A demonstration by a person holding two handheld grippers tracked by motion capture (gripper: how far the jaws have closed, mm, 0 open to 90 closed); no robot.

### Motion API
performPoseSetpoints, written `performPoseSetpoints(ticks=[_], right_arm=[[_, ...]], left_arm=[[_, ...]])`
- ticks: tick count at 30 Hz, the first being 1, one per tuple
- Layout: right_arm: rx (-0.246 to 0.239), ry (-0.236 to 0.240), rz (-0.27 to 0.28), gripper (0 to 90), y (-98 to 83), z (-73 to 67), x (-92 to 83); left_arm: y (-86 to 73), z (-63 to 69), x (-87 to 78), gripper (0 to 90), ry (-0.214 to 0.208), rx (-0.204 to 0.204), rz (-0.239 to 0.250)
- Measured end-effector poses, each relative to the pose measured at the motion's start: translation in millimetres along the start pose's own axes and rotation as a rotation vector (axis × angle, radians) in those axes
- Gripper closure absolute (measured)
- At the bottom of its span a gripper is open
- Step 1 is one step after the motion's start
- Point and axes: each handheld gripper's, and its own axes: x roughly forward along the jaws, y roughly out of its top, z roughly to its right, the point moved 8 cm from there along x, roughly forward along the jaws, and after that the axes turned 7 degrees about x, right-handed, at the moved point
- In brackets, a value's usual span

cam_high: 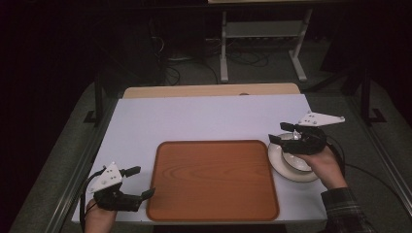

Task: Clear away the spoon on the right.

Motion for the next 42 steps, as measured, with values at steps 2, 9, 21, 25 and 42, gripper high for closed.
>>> performPoseSetpoints(ticks=[2, 9, 21, 25, 42], right_arm=[[0.004, -0.007, -0.004, 41.6, -0.1, 2.1, 0.7], [0.029, -0.062, -0.050, 63.7, -6.1, 20.9, 5.5], [0.080, -0.129, -0.084, 89.9, -12.8, 44.0, 5.2], [0.073, -0.154, -0.086, 89.9, -13.8, 49.5, 5.4], [0.101, -0.206, -0.117, 89.9, -26.1, 68.1, 5.1]], left_arm=[[0.2, 0.2, 0.2, 13.0, -0.001, 0.003, -0.001], [-0.1, 0.7, -0.4, 13.1, -0.002, 0.002, 0.002], [-0.7, 0.1, -2.2, 13.0, 0.006, 0.003, -0.002], [-0.7, 0.2, -1.8, 13.0, 0.007, 0.002, -0.002], [-1.5, -0.4, -2.8, 13.1, 0.012, 0.002, -0.006]])
